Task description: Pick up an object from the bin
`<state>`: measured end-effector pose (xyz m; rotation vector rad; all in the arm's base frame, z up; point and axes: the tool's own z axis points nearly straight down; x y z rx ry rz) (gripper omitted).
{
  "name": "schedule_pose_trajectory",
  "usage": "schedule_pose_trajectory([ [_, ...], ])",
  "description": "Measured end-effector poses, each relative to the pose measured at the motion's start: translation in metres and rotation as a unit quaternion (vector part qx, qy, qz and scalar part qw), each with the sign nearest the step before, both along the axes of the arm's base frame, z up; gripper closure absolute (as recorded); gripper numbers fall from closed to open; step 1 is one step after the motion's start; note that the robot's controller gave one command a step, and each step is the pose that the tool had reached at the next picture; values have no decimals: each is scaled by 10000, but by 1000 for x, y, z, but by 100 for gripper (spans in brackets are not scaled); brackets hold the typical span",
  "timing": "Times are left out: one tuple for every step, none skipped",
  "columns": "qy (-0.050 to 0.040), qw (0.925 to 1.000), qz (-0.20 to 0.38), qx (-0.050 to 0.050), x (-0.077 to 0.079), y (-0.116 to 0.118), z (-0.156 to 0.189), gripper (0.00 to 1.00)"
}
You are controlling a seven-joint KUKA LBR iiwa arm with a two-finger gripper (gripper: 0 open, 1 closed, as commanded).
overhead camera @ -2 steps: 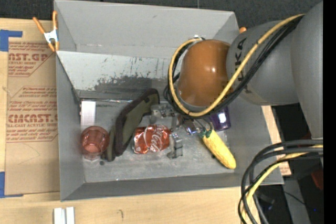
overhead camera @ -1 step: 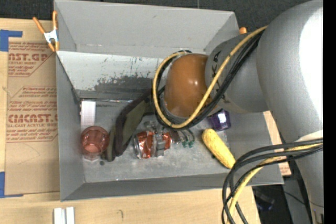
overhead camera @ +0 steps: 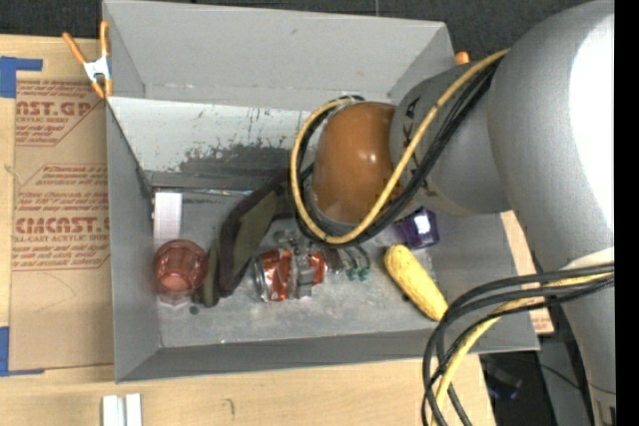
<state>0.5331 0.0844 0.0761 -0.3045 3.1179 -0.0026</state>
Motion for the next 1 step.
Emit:
schedule_pose_trajectory([
  [36,9998,197,3,-27,-14,124,100],
])
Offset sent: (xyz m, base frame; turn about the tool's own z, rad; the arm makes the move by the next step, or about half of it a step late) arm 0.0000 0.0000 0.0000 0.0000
